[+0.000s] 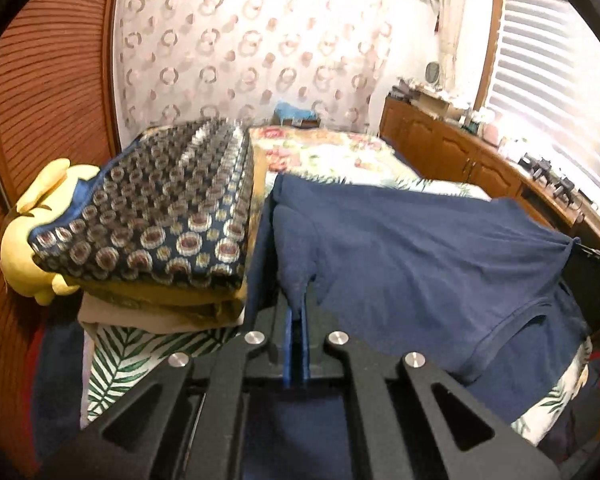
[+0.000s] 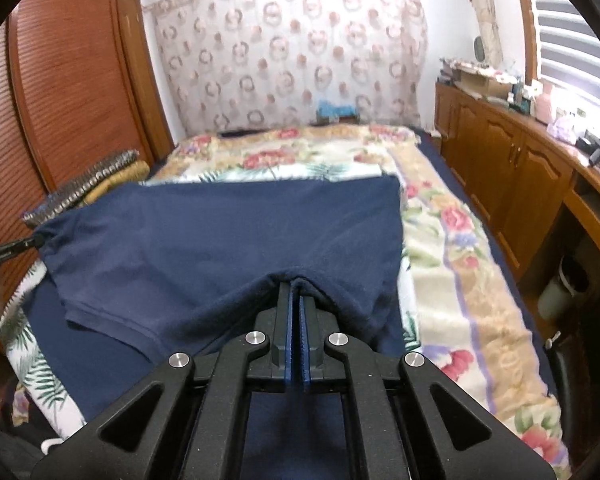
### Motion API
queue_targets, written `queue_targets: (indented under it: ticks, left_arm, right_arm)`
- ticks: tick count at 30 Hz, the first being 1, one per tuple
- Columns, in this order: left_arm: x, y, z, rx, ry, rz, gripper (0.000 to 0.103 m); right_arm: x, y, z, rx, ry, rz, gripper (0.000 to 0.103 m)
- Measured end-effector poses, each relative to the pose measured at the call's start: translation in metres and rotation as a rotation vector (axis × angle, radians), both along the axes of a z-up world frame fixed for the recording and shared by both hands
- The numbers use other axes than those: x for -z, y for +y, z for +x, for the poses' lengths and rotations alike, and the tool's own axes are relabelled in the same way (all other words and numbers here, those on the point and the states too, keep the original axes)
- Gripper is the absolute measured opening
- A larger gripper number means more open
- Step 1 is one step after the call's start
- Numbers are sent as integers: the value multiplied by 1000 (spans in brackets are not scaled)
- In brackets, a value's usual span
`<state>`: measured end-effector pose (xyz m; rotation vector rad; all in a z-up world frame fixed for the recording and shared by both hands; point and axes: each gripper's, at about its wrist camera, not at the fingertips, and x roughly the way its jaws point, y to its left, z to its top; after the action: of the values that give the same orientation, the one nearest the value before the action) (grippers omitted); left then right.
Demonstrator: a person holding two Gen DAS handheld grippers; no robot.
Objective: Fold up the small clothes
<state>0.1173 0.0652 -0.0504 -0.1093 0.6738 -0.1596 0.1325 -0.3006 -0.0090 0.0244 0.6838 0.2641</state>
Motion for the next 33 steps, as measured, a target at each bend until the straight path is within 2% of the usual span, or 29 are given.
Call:
queue_targets:
  ticks: [7, 11, 14, 16, 21, 22, 23, 26, 27, 29, 31, 33]
  left_arm:
    - [-22, 10, -26, 5, -57, -34, 0]
    - [-21, 16, -41, -4, -51, -44, 0]
    - [-7, 22, -52, -22, -20, -36, 0]
    - [4, 22, -56, -29, 3, -31, 0]
    - [33, 23, -59, -42, 69, 0, 1]
    - [36, 22, -59, -42, 75, 11, 2]
    - [38, 20, -60, -39, 77, 23, 3]
    - [36, 19, -63, -35, 73, 35, 16]
    - [35, 19, -65, -38, 70, 32, 23]
    - [33, 22, -68, -38, 65, 16, 27]
    - [31, 26, -70, -46, 62, 7, 40]
    - [33, 28, -72, -52, 67, 0, 45]
  right_arm:
    - [-26, -9, -25, -15, -58, -18, 0]
    - [-37, -17, -41, -19, -69, -7, 0]
    - [-41, -19, -57, -36, -59, -19, 0]
    - [-36, -20, -64, -48, -35, -20, 0]
    - [2, -17, -66, -35, 74, -61, 0]
    - [10, -17, -64, -25, 95, -70, 1]
    - [16, -17, -63, -15, 111, -80, 7]
    - [20, -17, -62, 10, 113, -109, 10]
    - [17, -18, -63, 12, 103, -113, 11]
    - [11, -17, -65, 14, 81, -120, 13]
    - [4, -15, -65, 11, 56, -122, 15]
    - [0, -11, -65, 3, 33, -126, 17]
